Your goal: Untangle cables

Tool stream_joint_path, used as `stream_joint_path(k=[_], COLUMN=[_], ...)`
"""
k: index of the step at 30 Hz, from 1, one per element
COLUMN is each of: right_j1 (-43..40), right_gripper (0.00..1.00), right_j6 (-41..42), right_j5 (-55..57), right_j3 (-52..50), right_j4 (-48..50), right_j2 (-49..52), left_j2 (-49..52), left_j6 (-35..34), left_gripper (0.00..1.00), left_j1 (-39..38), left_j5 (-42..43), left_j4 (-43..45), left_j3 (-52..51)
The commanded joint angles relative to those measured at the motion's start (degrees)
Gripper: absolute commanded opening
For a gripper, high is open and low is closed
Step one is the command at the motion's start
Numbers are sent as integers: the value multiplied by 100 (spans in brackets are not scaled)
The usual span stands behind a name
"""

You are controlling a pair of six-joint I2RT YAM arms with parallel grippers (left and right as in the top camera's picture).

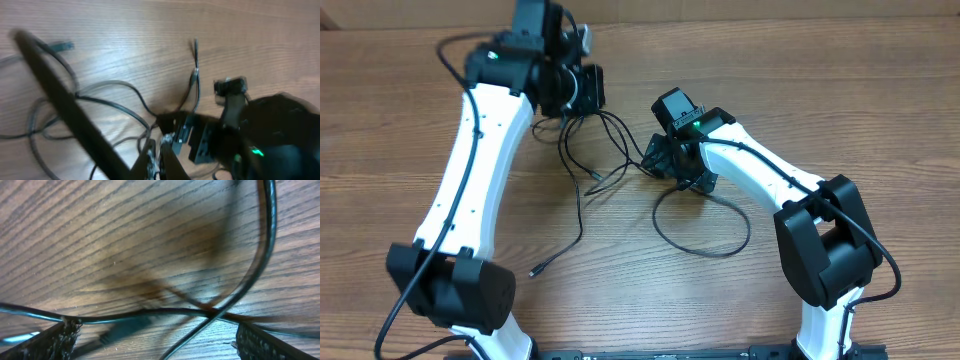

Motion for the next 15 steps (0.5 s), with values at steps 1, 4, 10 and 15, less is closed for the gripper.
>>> stream_joint_path(k=[1, 4, 10, 15], right_j1=[-9, -9, -96, -120], right_gripper=[100, 100, 100, 100], right_j6=[120, 76, -72, -76], right_j5=[225, 238, 111, 136], right_j3=[-28, -35, -35, -35], right_j4=[31, 55, 129, 133], right_j2=[9, 9, 7, 7], left_j2=[-271, -275, -278, -278], left_j6=[234, 234, -70, -70], left_gripper=[4, 4, 4, 4], left_j1=[26, 24, 26, 26], left_j5=[-662, -662, -1668, -1606], left_j4=[-319, -684, -1143, -861], left_j3=[1093, 1921, 2614, 3285])
